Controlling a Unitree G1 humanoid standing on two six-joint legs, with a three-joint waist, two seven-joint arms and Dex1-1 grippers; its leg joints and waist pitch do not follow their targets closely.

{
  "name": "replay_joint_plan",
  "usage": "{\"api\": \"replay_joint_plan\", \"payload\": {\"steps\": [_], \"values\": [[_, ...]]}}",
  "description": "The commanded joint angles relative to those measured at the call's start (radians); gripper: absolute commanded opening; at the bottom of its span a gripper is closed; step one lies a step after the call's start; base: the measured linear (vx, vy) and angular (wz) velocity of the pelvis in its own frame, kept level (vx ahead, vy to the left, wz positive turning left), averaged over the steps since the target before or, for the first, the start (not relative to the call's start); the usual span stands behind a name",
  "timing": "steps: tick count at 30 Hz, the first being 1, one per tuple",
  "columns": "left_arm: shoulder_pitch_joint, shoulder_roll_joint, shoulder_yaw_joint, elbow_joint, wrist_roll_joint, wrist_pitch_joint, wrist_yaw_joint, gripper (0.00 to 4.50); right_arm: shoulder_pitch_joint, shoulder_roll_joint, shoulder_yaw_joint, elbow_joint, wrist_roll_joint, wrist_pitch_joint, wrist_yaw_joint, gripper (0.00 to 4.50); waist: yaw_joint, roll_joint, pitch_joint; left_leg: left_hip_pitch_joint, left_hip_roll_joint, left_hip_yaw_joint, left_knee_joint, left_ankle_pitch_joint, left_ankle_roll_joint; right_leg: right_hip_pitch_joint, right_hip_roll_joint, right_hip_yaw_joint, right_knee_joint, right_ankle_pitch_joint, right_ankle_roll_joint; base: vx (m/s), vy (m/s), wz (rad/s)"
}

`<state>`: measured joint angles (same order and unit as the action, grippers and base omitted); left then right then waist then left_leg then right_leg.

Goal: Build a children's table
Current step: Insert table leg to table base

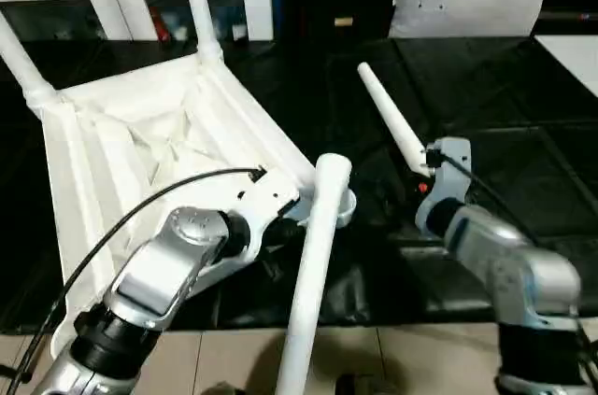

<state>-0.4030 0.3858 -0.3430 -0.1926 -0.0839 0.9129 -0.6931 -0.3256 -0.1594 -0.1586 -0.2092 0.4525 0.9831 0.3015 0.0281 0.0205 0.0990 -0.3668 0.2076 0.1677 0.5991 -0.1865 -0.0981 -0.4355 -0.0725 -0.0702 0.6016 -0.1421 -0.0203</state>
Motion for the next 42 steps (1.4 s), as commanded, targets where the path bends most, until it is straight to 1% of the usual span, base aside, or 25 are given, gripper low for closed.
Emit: {"api": "replay_joint_plan", "payload": {"steps": [1,2,3,5,6,8,9,11,12,14,15,17,18,21,23,25,26,28,29,33,34,37,40,42], "values": [[-0.029,0.012,0.015,-0.031,0.003,-0.012,0.02,0.0,0.01,0.005,-0.024,-0.076,0.085,0.096,0.015,4.49,0.009,0.005,-0.095,0.0,-0.005,0.004,-0.056,-0.11,0.037,0.081,-0.034,0.036,-0.067,-0.24,-0.155,0.0,0.0,0.0],[-0.03,0.012,0.015,-0.031,0.003,-0.012,0.019,0.0,0.011,0.006,-0.026,-0.079,0.089,0.1,0.016,4.49,0.011,0.006,-0.094,0.0,-0.005,0.003,-0.057,-0.112,0.036,0.08,-0.035,0.036,-0.067,-0.251,-0.152,0.0,0.0,0.0],[-0.031,0.013,0.014,-0.027,0.004,-0.015,0.019,0.0,0.014,0.016,-0.045,-0.106,0.129,0.142,0.014,4.49,0.011,0.004,-0.094,0.0,-0.005,0.004,-0.056,-0.112,0.032,0.079,-0.036,0.036,-0.068,-0.261,-0.149,0.0,0.0,0.0],[-0.031,0.013,0.014,-0.026,0.004,-0.017,0.019,0.0,0.016,0.022,-0.055,-0.122,0.152,0.168,0.011,4.49,0.012,0.005,-0.094,0.0,-0.004,0.003,-0.057,-0.117,0.027,0.078,-0.036,0.036,-0.07,-0.28,-0.144,0.0,0.0,0.0],[-0.032,0.014,0.014,-0.024,0.004,-0.018,0.019,0.0,0.02,0.028,-0.062,-0.139,0.174,0.194,0.01,4.49,0.011,0.006,-0.093,0.0,-0.005,0.003,-0.057,-0.117,0.025,0.078,-0.036,0.036,-0.071,-0.284,-0.142,0.0,0.0,0.0],[-0.032,0.014,0.012,-0.021,0.005,-0.02,0.019,0.0,0.031,0.045,-0.075,-0.176,0.225,0.258,0.012,4.49,0.012,0.005,-0.093,0.001,-0.006,0.004,-0.057,-0.119,0.021,0.077,-0.035,0.037,-0.073,-0.295,-0.132,0.0,0.0,0.0],[-0.032,0.015,0.011,-0.02,0.005,-0.021,0.019,0.0,0.038,0.058,-0.083,-0.196,0.252,0.301,0.015,4.49,0.012,0.006,-0.094,0.0,-0.006,0.002,-0.058,-0.114,0.019,0.077,-0.035,0.036,-0.072,-0.292,-0.132,0.0,0.0,0.0],[-0.033,0.015,0.01,-0.018,0.005,-0.023,0.018,0.0,0.049,0.077,-0.089,-0.217,0.277,0.371,0.013,4.49,0.013,0.005,-0.094,-0.001,-0.006,0.002,-0.058,-0.11,0.017,0.077,-0.035,0.036,-0.071,-0.289,-0.131,0.0,0.0,0.0],[-0.034,0.015,0.009,-0.017,0.005,-0.024,0.018,0.0,0.062,0.085,-0.077,-0.218,0.276,0.395,0.01,4.49,0.014,0.006,-0.094,-0.001,-0.006,0.002,-0.058,-0.113,0.014,0.076,-0.036,0.036,-0.073,-0.295,-0.129,0.0,0.0,0.0],[-0.035,0.015,0.008,-0.016,0.005,-0.024,0.018,0.0,0.072,0.086,-0.063,-0.212,0.27,0.4,0.005,4.49,0.014,0.005,-0.094,-0.001,-0.005,0.001,-0.059,-0.118,0.005,0.076,-0.038,0.036,-0.075,-0.31,-0.123,0.0,0.0,0.0],[-0.036,0.014,0.007,-0.015,0.006,-0.025,0.018,0.0,0.074,0.09,-0.059,-0.202,0.264,0.402,-0.002,4.49,0.014,0.006,-0.094,0.001,-0.005,0.002,-0.059,-0.124,0.001,0.074,-0.038,0.036,-0.076,-0.323,-0.117,0.0,0.0,0.0],[-0.037,0.014,0.007,-0.015,0.006,-0.025,0.018,0.0,0.077,0.095,-0.056,-0.193,0.26,0.404,-0.008,4.49,0.014,0.006,-0.094,-0.001,-0.006,0.002,-0.059,-0.122,-0.002,0.074,-0.039,0.036,-0.077,-0.327,-0.112,0.0,0.0,0.0],[-0.039,0.015,0.005,-0.013,0.006,-0.028,0.017,0.0,0.083,0.107,-0.048,-0.17,0.261,0.417,-0.018,4.49,0.014,0.006,-0.096,0.0,-0.006,0.001,-0.058,-0.12,-0.003,0.074,-0.039,0.036,-0.076,-0.326,-0.111,0.0,0.0,0.0],[-0.04,0.016,0.003,-0.011,0.007,-0.031,0.017,0.0,0.084,0.114,-0.043,-0.153,0.26,0.424,-0.025,4.49,0.016,0.008,-0.096,-0.001,-0.006,0.001,-0.058,-0.119,-0.005,0.074,-0.04,0.037,-0.077,-0.324,-0.112,0.0,0.0,0.0],[-0.041,0.017,0.001,-0.009,0.008,-0.033,0.017,0.0,0.082,0.128,-0.051,-0.141,0.255,0.441,-0.04,4.49,0.015,0.008,-0.097,-0.002,-0.006,0.0,-0.058,-0.113,-0.007,0.075,-0.04,0.037,-0.074,-0.307,-0.116,0.0,0.0,0.0],[-0.042,0.017,0.001,-0.008,0.008,-0.035,0.016,0.0,0.081,0.141,-0.057,-0.127,0.248,0.444,-0.047,4.2,0.016,0.009,-0.098,-0.001,-0.005,0.0,-0.058,-0.114,-0.008,0.074,-0.04,0.036,-0.074,-0.304,-0.118,0.0,0.0,0.0],[-0.043,0.018,0.0,-0.008,0.008,-0.036,0.015,0.0,0.08,0.144,-0.057,-0.119,0.244,0.441,-0.048,4.2,0.016,0.009,-0.098,0.0,-0.005,0.001,-0.058,-0.117,-0.01,0.074,-0.039,0.037,-0.074,-0.304,-0.117,0.0,0.0,0.0],[-0.044,0.018,-0.001,-0.007,0.008,-0.038,0.015,0.0,0.078,0.163,-0.064,-0.093,0.241,0.42,-0.053,3.94,0.017,0.009,-0.098,0.0,-0.005,0.0,-0.059,-0.116,-0.012,0.075,-0.04,0.037,-0.073,-0.299,-0.116,0.0,0.0,0.0],[-0.044,0.018,-0.002,-0.007,0.008,-0.038,0.015,0.0,0.076,0.174,-0.067,-0.078,0.242,0.405,-0.055,3.94,0.017,0.01,-0.099,0.0,-0.005,0.0,-0.059,-0.12,-0.014,0.075,-0.041,0.036,-0.073,-0.3,-0.118,0.0,0.0,0.0],[-0.045,0.018,-0.005,-0.008,0.008,-0.039,0.014,0.0,0.074,0.198,-0.071,-0.043,0.244,0.362,-0.055,3.56,0.017,0.01,-0.099,-0.001,-0.005,0.001,-0.058,-0.117,-0.012,0.076,-0.042,0.037,-0.072,-0.297,-0.121,0.0,0.0,0.0],[-0.046,0.019,-0.006,-0.006,0.008,-0.043,0.014,0.0,0.079,0.201,-0.068,-0.034,0.242,0.35,-0.054,3.48,0.017,0.009,-0.101,-0.002,-0.005,0.0,-0.058,-0.113,-0.012,0.077,-0.041,0.037,-0.071,-0.292,-0.121,0.0,0.0,0.0],[-0.047,0.02,-0.008,-0.004,0.008,-0.044,0.015,0.0,0.086,0.203,-0.069,-0.029,0.241,0.347,-0.051,3.2,0.017,0.011,-0.101,0.0,-0.004,0.0,-0.059,-0.112,-0.013,0.077,-0.041,0.037,-0.07,-0.284,-0.122,0.0,0.0,0.0],[-0.048,0.021,-0.008,-0.004,0.007,-0.045,0.015,0.0,0.089,0.207,-0.073,-0.026,0.241,0.346,-0.054,3.05,0.017,0.011,-0.102,-0.001,-0.005,0.0,-0.058,-0.113,-0.012,0.078,-0.042,0.037,-0.07,-0.283,-0.124,0.0,0.0,0.0],[-0.047,0.022,-0.008,-0.003,0.007,-0.045,0.015,0.0,0.089,0.211,-0.077,-0.02,0.24,0.34,-0.057,2.82,0.017,0.011,-0.101,-0.002,-0.005,0.001,-0.058,-0.113,-0.012,0.077,-0.042,0.037,-0.07,-0.285,-0.125,0.0,0.0,0.0]]}}
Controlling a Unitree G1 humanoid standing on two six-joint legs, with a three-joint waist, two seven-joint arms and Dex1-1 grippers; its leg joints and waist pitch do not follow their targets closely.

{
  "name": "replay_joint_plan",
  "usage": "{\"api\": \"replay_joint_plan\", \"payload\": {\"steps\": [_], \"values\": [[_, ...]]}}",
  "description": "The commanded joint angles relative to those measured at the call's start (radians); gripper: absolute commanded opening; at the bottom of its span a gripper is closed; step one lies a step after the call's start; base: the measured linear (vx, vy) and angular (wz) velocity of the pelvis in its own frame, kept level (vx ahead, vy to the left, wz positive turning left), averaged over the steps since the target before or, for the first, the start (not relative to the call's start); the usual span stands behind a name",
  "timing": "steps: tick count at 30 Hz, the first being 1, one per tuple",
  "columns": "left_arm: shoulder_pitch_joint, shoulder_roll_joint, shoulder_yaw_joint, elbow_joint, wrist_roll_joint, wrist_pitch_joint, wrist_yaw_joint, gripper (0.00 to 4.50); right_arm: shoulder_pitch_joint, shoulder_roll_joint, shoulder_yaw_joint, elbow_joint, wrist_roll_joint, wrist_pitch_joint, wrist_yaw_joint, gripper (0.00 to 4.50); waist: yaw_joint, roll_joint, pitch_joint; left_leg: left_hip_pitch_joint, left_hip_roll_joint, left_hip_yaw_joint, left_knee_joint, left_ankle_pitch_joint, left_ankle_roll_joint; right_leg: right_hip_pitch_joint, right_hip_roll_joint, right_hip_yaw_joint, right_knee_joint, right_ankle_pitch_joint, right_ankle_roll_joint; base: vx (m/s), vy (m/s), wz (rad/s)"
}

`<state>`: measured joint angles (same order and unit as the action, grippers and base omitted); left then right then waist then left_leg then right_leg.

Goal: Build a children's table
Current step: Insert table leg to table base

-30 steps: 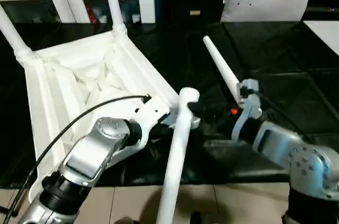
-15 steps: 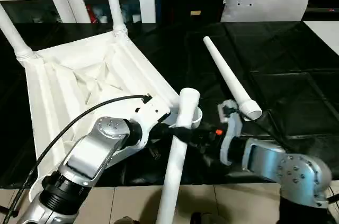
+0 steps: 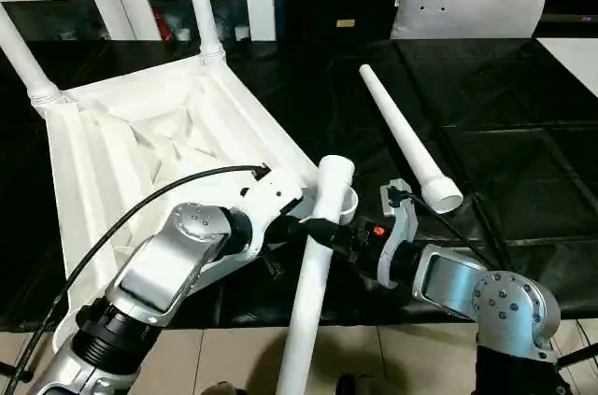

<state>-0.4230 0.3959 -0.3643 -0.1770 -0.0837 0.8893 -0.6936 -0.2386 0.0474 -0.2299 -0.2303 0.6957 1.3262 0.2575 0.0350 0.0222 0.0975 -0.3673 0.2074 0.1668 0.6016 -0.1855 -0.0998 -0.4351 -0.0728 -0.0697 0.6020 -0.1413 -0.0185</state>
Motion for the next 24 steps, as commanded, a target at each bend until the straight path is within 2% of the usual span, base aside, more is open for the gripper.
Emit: {"api": "replay_joint_plan", "payload": {"steps": [1,9,13,17,19,21,22,24], "values": [[-0.028,0.012,0.012,-0.018,0.008,-0.022,0.017,0.0,0.003,0.005,-0.007,0.004,-0.003,-0.006,-0.015,2.72,0.01,0.01,-0.1,0.0,-0.005,0.001,-0.061,-0.116,-0.011,0.077,-0.042,0.036,-0.071,-0.288,-0.126,0.0,0.0,0.0],[-0.028,0.023,0.003,-0.009,0.021,-0.047,0.015,0.0,0.018,0.034,-0.033,-0.014,0.029,-0.007,-0.026,2.03,0.01,0.012,-0.099,0.0,-0.006,0.001,-0.062,-0.122,-0.009,0.076,-0.041,0.036,-0.072,-0.292,-0.124,0.0,0.0,0.0],[-0.032,0.026,0.0,0.001,0.028,-0.075,0.015,0.0,0.015,0.043,-0.051,-0.023,0.04,-0.006,-0.033,1.95,0.009,0.015,-0.096,0.002,-0.005,0.0,-0.063,-0.136,-0.013,0.073,-0.04,0.035,-0.074,-0.308,-0.115,0.0,0.0,0.0],[-0.039,0.023,0.034,0.012,-0.008,-0.068,-0.003,0.0,-0.012,0.048,-0.105,-0.048,0.066,-0.004,-0.052,1.9,0.008,0.015,-0.097,0.001,-0.008,0.001,-0.062,-0.134,-0.015,0.075,-0.04,0.035,-0.075,-0.31,-0.11,0.0,0.0,0.0],[-0.041,0.025,0.038,0.011,-0.016,-0.068,-0.01,0.44,-0.019,0.047,-0.117,-0.052,0.071,-0.003,-0.056,1.89,0.009,0.015,-0.098,0.002,-0.007,0.001,-0.062,-0.13,-0.014,0.073,-0.039,0.035,-0.075,-0.308,-0.11,0.0,0.0,0.0],[-0.046,0.033,0.039,0.01,-0.024,-0.074,-0.021,0.57,-0.03,0.039,-0.141,-0.057,0.082,0.0,-0.063,1.89,0.01,0.009,-0.1,0.002,-0.007,0.001,-0.062,-0.121,-0.012,0.075,-0.039,0.035,-0.072,-0.298,-0.111,0.0,0.0,0.0],[-0.047,0.037,0.04,0.01,-0.026,-0.082,-0.027,0.65,-0.035,0.034,-0.153,-0.06,0.088,0.003,-0.064,1.88,0.011,0.013,-0.099,0.002,-0.007,0.001,-0.062,-0.12,-0.014,0.074,-0.039,0.035,-0.071,-0.302,-0.112,0.0,0.0,0.0],[-0.053,0.035,0.061,0.015,-0.037,-0.095,-0.028,0.84,-0.051,0.011,-0.181,-0.056,0.098,-0.002,-0.064,1.88,0.013,0.011,-0.1,0.003,-0.007,0.003,-0.061,-0.12,-0.013,0.074,-0.039,0.035,-0.072,-0.311,-0.109,0.0,0.0,0.0]]}}
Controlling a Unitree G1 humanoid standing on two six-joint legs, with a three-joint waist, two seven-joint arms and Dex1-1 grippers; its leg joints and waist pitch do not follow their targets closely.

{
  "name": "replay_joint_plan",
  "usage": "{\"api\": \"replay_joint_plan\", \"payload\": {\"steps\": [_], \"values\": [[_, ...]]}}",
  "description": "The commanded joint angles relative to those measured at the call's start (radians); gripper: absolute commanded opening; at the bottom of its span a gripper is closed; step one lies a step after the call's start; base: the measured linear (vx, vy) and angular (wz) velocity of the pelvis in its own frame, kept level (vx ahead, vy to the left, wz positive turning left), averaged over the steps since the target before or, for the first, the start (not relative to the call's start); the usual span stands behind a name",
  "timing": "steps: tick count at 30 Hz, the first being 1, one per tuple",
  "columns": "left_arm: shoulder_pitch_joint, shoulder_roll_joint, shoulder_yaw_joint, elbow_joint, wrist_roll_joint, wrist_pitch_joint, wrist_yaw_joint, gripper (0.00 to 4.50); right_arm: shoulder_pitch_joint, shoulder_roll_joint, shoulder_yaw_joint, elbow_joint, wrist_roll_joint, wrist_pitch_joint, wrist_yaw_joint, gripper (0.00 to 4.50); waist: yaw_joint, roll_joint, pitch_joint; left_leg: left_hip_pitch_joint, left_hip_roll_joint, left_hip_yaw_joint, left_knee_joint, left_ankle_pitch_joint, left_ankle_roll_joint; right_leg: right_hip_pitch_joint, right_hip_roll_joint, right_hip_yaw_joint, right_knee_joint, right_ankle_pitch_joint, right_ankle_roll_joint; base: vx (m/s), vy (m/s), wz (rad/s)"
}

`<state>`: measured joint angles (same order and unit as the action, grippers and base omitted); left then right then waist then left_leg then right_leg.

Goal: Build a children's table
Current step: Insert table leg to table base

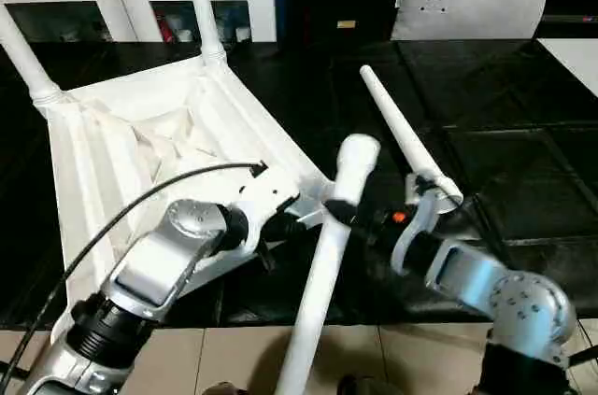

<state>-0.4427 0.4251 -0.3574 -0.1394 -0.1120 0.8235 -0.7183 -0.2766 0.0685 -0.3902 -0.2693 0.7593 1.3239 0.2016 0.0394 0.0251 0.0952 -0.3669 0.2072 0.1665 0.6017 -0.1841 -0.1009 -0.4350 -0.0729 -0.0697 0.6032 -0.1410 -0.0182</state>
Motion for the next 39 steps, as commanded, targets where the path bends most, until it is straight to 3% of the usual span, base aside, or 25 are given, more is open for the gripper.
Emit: {"api": "replay_joint_plan", "payload": {"steps": [1,4,6,11,12,14,15,16,17,20,26,29,31,33,39], "values": [[-0.034,0.002,0.064,-0.019,-0.016,-0.03,-0.002,0.89,-0.02,-0.017,-0.03,-0.013,0.036,-0.009,-0.01,1.88,0.009,0.008,-0.098,0.002,-0.008,0.003,-0.061,-0.12,-0.012,0.074,-0.039,0.035,-0.073,-0.313,-0.109,0.0,0.0,0.0],[-0.044,-0.003,0.099,0.003,-0.027,-0.057,0.005,1.11,-0.059,-0.046,-0.067,0.014,0.04,-0.027,-0.013,1.88,0.013,0.005,-0.099,0.004,-0.009,0.005,-0.059,-0.125,-0.013,0.072,-0.037,0.034,-0.076,-0.337,-0.101,0.0,0.0,0.0],[-0.05,-0.006,0.112,0.012,-0.027,-0.072,0.014,1.34,-0.074,-0.051,-0.079,0.023,0.041,-0.028,-0.016,1.88,0.014,-0.003,-0.097,0.002,-0.013,0.007,-0.059,-0.133,-0.007,0.072,-0.038,0.033,-0.084,-0.391,-0.075,0.0,0.0,0.0],[-0.069,-0.039,0.178,0.027,-0.072,-0.085,0.037,1.49,-0.119,-0.054,-0.1,0.048,0.039,-0.058,-0.031,1.88,0.016,0.0,-0.104,0.004,-0.013,0.007,-0.057,-0.144,-0.005,0.065,-0.037,0.028,-0.091,-0.455,-0.043,0.0,0.0,0.0],[-0.078,-0.085,0.25,0.023,-0.131,-0.062,0.056,1.49,-0.151,-0.046,-0.115,0.079,0.014,-0.137,-0.061,1.88,0.016,-0.007,-0.106,0.003,-0.015,0.009,-0.055,-0.149,-0.005,0.064,-0.037,0.027,-0.091,-0.464,-0.038,0.0,0.0,0.0],[-0.081,-0.105,0.279,0.018,-0.157,-0.049,0.061,1.51,-0.165,-0.043,-0.123,0.095,0.001,-0.174,-0.073,1.87,0.017,-0.004,-0.107,0.007,-0.015,0.009,-0.053,-0.161,-0.008,0.059,-0.038,0.024,-0.094,-0.482,-0.038,0.0,0.0,0.0],[-0.082,-0.109,0.286,0.018,-0.163,-0.047,0.062,1.51,-0.169,-0.043,-0.124,0.1,-0.003,-0.183,-0.076,1.87,0.015,-0.01,-0.106,0.006,-0.016,0.01,-0.052,-0.166,-0.006,0.058,-0.036,0.024,-0.096,-0.486,-0.035,0.0,0.0,0.0],[-0.081,-0.126,0.307,0.001,-0.199,-0.031,0.051,1.51,-0.182,-0.037,-0.137,0.115,-0.006,-0.215,-0.087,1.87,0.016,-0.008,-0.106,0.005,-0.017,0.009,-0.053,-0.171,-0.003,0.059,-0.034,0.022,-0.096,-0.49,-0.023,0.0,0.0,0.0],[-0.07,-0.137,0.312,-0.028,-0.246,-0.016,0.017,1.51,-0.204,-0.024,-0.162,0.136,-0.005,-0.254,-0.105,1.87,0.015,-0.012,-0.108,0.004,-0.017,0.009,-0.054,-0.171,0.0,0.059,-0.034,0.021,-0.097,-0.491,-0.015,0.0,0.0,0.0],[-0.031,-0.149,0.289,-0.101,-0.313,0.018,-0.038,1.79,-0.259,0.009,-0.225,0.186,0.025,-0.326,-0.139,1.87,0.014,-0.009,-0.112,0.007,-0.014,0.009,-0.053,-0.176,0.0,0.053,-0.035,0.021,-0.089,-0.47,-0.033,0.0,0.0,0.0],[0.003,-0.148,0.239,-0.094,-0.29,0.013,-0.023,1.79,-0.315,0.042,-0.262,0.239,0.087,-0.411,-0.176,1.86,0.011,-0.012,-0.112,0.002,-0.018,0.01,-0.055,-0.178,0.004,0.058,-0.03,0.018,-0.095,-0.481,0.016,0.0,0.0,0.0],[0.002,-0.147,0.22,-0.086,-0.26,-0.011,-0.002,1.79,-0.332,0.052,-0.281,0.254,0.107,-0.424,-0.192,1.86,0.01,-0.014,-0.113,0.0,-0.017,0.009,-0.057,-0.173,0.002,0.059,-0.027,0.018,-0.092,-0.47,0.02,0.0,0.0,0.0],[-0.004,-0.107,0.156,-0.04,-0.134,-0.12,0.048,1.79,-0.352,0.059,-0.301,0.268,0.131,-0.43,-0.208,1.86,0.01,-0.012,-0.111,0.001,-0.018,0.008,-0.058,-0.179,0.005,0.058,-0.027,0.018,-0.098,-0.481,0.034,0.0,0.0,0.0],[-0.006,-0.098,0.144,-0.026,-0.108,-0.143,0.062,1.79,-0.353,0.056,-0.297,0.27,0.135,-0.434,-0.21,1.86,0.008,-0.014,-0.111,0.0,-0.02,0.008,-0.058,-0.185,0.0,0.058,-0.026,0.017,-0.099,-0.494,0.054,0.0,0.0,0.0],[-0.001,-0.071,0.118,-0.009,-0.066,-0.213,0.061,1.79,-0.35,0.045,-0.283,0.28,0.157,-0.45,-0.225,1.85,0.008,-0.012,-0.116,0.0,-0.015,0.008,-0.059,-0.158,-0.004,0.059,-0.03,0.022,-0.087,-0.434,0.017,0.0,0.0,0.0]]}}
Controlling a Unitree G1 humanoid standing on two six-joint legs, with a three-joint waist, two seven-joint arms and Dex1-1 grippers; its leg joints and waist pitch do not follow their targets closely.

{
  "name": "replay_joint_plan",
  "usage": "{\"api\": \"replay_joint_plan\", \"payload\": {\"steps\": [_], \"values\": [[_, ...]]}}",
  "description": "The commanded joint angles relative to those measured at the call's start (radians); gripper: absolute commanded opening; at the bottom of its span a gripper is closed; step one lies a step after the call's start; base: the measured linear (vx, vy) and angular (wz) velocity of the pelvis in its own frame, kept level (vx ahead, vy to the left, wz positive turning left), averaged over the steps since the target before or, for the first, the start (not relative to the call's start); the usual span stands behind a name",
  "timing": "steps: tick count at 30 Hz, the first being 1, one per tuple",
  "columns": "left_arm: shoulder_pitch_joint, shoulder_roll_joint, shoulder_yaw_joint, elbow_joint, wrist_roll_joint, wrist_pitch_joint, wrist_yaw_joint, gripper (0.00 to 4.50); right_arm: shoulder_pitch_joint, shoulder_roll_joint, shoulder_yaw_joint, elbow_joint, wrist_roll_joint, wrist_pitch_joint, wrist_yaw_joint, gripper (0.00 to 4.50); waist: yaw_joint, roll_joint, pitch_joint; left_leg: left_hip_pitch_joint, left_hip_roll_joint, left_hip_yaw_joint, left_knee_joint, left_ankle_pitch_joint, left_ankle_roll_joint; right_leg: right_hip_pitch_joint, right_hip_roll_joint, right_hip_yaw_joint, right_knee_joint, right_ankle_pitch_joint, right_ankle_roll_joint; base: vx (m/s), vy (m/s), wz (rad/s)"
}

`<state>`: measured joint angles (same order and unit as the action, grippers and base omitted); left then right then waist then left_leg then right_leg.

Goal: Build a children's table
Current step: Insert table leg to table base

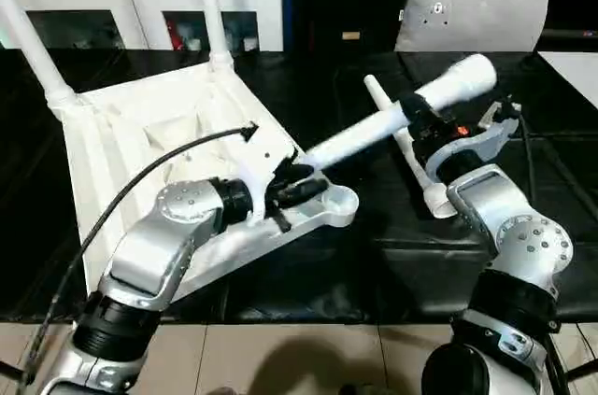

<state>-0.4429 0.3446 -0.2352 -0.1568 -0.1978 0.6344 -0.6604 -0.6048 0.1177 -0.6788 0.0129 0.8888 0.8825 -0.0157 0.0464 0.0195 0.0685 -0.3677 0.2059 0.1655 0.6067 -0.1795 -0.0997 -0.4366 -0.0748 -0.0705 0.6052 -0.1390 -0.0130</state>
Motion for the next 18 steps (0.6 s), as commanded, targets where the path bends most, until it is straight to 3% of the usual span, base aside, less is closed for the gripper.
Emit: {"api": "replay_joint_plan", "payload": {"steps": [1,6,10,14,15,18], "values": [[-0.001,0.013,-0.004,0.007,0.02,-0.042,-0.009,1.79,-0.02,-0.007,0.009,-0.002,0.026,-0.007,-0.008,1.84,0.001,-0.006,-0.09,0.0,-0.014,0.01,-0.063,-0.158,-0.004,0.062,-0.029,0.024,-0.088,-0.425,0.003,0.0,0.0,0.0],[0.02,0.001,0.013,-0.052,-0.042,-0.013,-0.034,1.79,-0.016,-0.009,0.011,0.004,0.034,-0.024,-0.019,1.84,-0.001,-0.003,-0.089,0.0,-0.012,0.011,-0.063,-0.163,-0.009,0.062,-0.032,0.025,-0.084,-0.429,-0.019,0.0,0.0,0.0],[0.082,-0.088,0.089,-0.135,-0.196,0.107,-0.007,1.79,-0.019,-0.005,0.005,0.014,0.051,-0.058,-0.032,1.84,-0.005,-0.011,-0.087,-0.002,-0.015,0.014,-0.059,-0.177,-0.005,0.062,-0.031,0.023,-0.087,-0.447,-0.035,0.0,0.0,0.0],[0.124,-0.156,0.129,-0.155,-0.251,0.173,0.054,1.79,-0.023,0.002,0.0,0.016,0.058,-0.08,-0.038,1.84,-0.01,-0.013,-0.083,-0.004,-0.021,0.014,-0.054,-0.199,0.006,0.058,-0.025,0.014,-0.1,-0.518,0.009,0.0,0.0,0.0],[0.127,-0.168,0.134,-0.151,-0.251,0.182,0.068,1.79,-0.025,0.003,-0.001,0.018,0.061,-0.086,-0.038,1.84,-0.013,-0.018,-0.083,-0.003,-0.022,0.017,-0.052,-0.207,0.009,0.055,-0.022,0.012,-0.107,-0.542,0.026,0.0,0.0,0.0],[0.129,-0.18,0.131,-0.139,-0.236,0.177,0.089,1.79,-0.029,0.006,-0.005,0.02,0.072,-0.097,-0.042,1.84,-0.015,-0.016,-0.082,-0.004,-0.023,0.013,-0.053,-0.22,0.012,0.053,-0.02,0.007,-0.113,-0.569,0.057,0.0,0.0,0.0]]}}
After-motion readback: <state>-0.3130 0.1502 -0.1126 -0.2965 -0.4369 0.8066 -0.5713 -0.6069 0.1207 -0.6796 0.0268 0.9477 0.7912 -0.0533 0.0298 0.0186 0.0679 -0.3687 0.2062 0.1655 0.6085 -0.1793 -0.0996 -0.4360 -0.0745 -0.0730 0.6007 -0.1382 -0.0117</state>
